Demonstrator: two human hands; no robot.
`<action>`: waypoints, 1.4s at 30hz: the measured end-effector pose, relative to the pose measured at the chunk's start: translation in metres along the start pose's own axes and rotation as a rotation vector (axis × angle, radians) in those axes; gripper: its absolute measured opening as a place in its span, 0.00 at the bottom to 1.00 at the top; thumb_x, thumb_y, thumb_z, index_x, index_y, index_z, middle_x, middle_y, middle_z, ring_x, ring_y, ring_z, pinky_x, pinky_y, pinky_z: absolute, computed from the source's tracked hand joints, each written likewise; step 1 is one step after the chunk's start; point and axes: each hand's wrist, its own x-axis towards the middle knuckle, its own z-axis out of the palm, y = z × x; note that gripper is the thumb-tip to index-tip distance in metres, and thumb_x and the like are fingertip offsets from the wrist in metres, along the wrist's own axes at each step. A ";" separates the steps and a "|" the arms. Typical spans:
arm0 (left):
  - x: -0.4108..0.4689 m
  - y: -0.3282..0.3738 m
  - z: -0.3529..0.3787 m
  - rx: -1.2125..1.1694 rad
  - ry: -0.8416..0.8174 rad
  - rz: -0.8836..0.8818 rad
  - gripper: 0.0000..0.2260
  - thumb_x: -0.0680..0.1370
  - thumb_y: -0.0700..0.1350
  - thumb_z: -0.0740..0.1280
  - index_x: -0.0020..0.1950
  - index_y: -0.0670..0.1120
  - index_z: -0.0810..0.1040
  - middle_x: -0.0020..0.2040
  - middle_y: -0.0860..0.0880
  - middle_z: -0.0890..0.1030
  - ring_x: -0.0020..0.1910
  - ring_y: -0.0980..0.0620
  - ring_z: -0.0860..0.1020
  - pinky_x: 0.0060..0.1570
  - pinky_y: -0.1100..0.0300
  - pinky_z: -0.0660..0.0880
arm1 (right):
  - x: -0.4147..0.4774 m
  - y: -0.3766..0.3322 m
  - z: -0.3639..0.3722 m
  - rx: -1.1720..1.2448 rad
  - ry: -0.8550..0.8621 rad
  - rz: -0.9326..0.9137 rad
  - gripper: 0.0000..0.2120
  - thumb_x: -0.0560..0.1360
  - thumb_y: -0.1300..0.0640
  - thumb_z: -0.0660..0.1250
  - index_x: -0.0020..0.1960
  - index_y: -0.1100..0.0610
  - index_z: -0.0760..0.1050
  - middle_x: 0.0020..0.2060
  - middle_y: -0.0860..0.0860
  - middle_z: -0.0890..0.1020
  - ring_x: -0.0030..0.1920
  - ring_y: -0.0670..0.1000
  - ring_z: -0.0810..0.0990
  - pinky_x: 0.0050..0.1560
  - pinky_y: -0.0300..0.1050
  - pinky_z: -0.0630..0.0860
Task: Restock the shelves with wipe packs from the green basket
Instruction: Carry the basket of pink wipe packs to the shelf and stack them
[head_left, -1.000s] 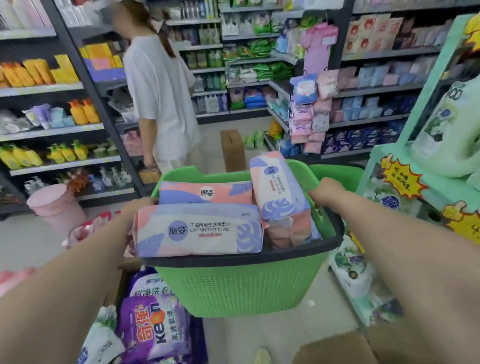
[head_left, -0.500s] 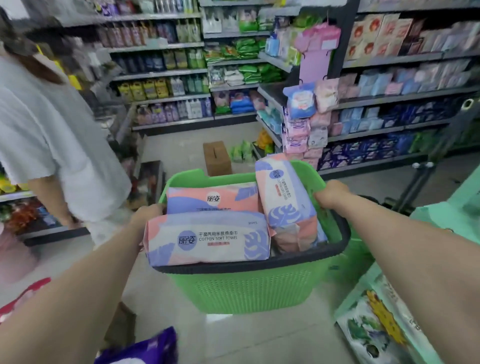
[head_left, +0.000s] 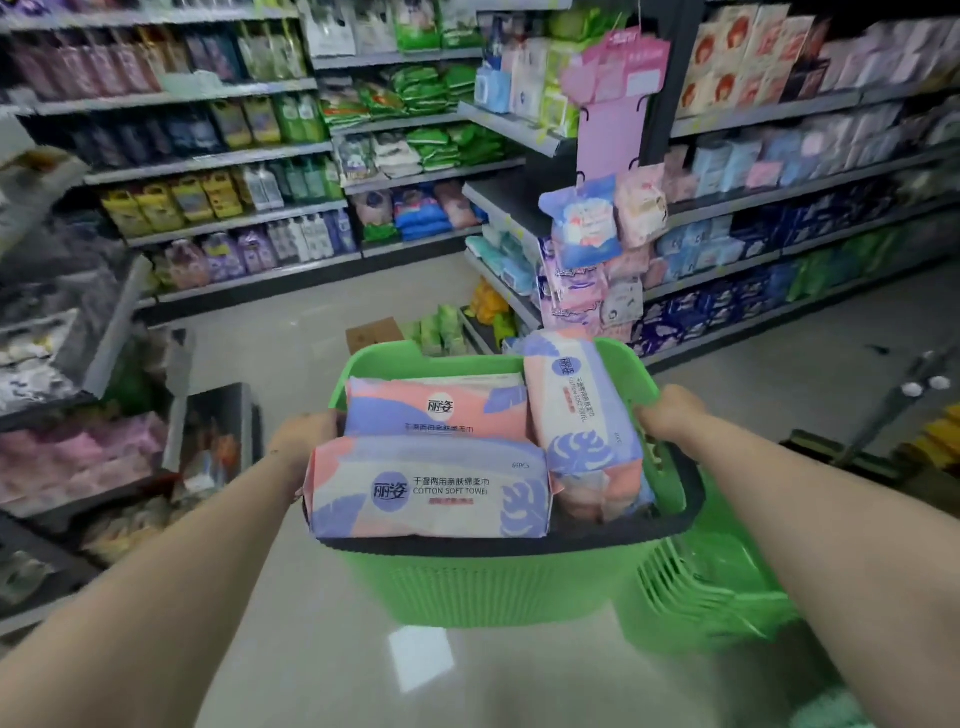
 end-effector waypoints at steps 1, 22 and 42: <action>0.023 0.010 -0.002 0.063 0.016 0.017 0.15 0.80 0.43 0.61 0.65 0.41 0.74 0.64 0.38 0.76 0.62 0.40 0.74 0.48 0.62 0.72 | 0.018 -0.010 0.001 0.008 0.010 0.011 0.14 0.78 0.54 0.62 0.52 0.65 0.77 0.51 0.62 0.80 0.54 0.61 0.79 0.45 0.44 0.70; 0.508 0.197 0.041 0.273 -0.258 0.368 0.21 0.81 0.48 0.48 0.60 0.37 0.75 0.55 0.31 0.78 0.55 0.36 0.77 0.42 0.53 0.72 | 0.351 -0.118 0.063 0.187 0.182 0.457 0.17 0.79 0.53 0.60 0.55 0.66 0.78 0.54 0.65 0.80 0.56 0.62 0.78 0.52 0.48 0.73; 0.710 0.360 0.196 0.436 -0.800 0.612 0.23 0.80 0.54 0.61 0.38 0.35 0.77 0.46 0.32 0.80 0.46 0.38 0.79 0.42 0.52 0.70 | 0.369 -0.135 0.186 0.526 0.519 1.308 0.18 0.78 0.50 0.60 0.41 0.64 0.76 0.36 0.59 0.79 0.37 0.57 0.79 0.36 0.47 0.76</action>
